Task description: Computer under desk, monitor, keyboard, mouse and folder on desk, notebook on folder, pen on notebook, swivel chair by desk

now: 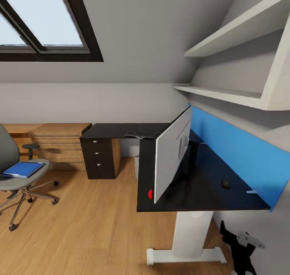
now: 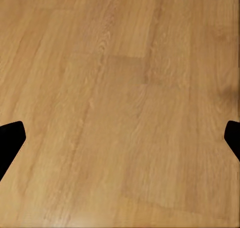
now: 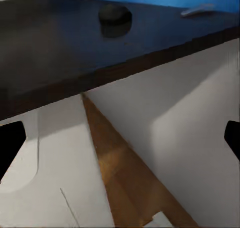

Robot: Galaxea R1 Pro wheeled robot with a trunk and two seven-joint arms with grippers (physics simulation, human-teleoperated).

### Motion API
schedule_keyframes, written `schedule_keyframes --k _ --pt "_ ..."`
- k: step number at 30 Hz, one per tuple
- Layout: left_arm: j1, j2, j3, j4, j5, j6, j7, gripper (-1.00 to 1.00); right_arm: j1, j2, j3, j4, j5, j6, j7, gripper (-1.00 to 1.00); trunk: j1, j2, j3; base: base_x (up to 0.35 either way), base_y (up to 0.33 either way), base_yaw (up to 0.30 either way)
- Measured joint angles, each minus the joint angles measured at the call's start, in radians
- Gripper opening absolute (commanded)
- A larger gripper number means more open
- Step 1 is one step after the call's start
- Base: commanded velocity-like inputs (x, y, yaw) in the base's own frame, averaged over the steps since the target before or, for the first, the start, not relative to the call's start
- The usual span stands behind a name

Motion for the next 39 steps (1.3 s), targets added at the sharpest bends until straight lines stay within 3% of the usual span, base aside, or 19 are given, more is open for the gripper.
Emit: schedule_keyframes --k 2,4,7,12,16,21,26,31,36,37,39 --pt "0.000 0.016 0.018 -0.011 0.004 0.000 -0.002 1.00 0.000 -0.037 -0.007 -0.144 0.001 0.191 -0.003 1.00 0.000 0.000 0.000 0.000 -0.346 0.000" --pt "0.000 0.020 0.024 -0.012 0.005 0.000 -0.003 1.00 0.000 -0.055 -0.008 -0.199 0.001 0.281 -0.003 1.00 0.000 0.000 0.000 0.000 -0.340 0.000" --pt "0.000 0.025 0.031 -0.015 0.006 0.000 -0.002 1.00 0.000 -0.085 -0.010 -0.338 0.004 0.473 -0.003 1.00 0.000 0.000 0.000 0.000 -0.243 0.000" --pt "0.000 0.025 0.033 -0.015 0.006 -0.003 0.000 1.00 0.000 -0.099 -0.016 -0.475 0.007 0.617 -0.008 1.00 0.000 0.000 0.000 0.000 -0.097 0.000" --pt "0.000 0.025 0.034 -0.016 0.006 -0.006 0.000 1.00 -0.002 -0.105 -0.018 -0.599 0.009 0.756 -0.053 1.00 0.000 0.000 0.000 0.000 -0.026 0.000" --pt "0.000 0.026 0.034 -0.016 0.006 -0.007 0.002 1.00 -0.005 -0.104 -0.010 -0.655 0.020 0.832 -0.111 1.00 0.000 0.000 0.000 0.026 -0.009 0.000" --pt "0.000 0.026 0.034 -0.016 0.006 -0.007 0.001 1.00 -0.013 -0.098 -0.002 -0.663 0.058 0.863 -0.146 1.00 0.000 0.000 0.000 0.218 -0.002 0.000" --pt "0.000 0.028 0.035 -0.016 0.006 -0.008 0.001 1.00 -0.027 -0.052 0.015 -0.570 0.128 0.859 -0.155 1.00 -0.001 0.000 0.000 0.308 0.000 0.000" --pt "0.000 0.028 0.035 -0.017 0.006 -0.008 0.001 1.00 -0.040 -0.035 0.022 -0.536 0.207 0.845 -0.156 1.00 -0.001 0.000 0.000 0.317 0.000 0.000" --pt "0.000 0.028 0.036 -0.029 0.006 -0.008 0.001 1.00 -0.044 -0.030 0.024 -0.522 0.250 0.841 -0.154 1.00 -0.001 0.000 0.000 0.307 0.000 0.000" --pt "0.000 0.028 0.037 -0.033 0.006 -0.008 0.002 1.00 -0.045 -0.029 0.024 -0.518 0.258 0.840 -0.153 1.00 -0.001 0.000 0.000 0.247 0.000 0.000"
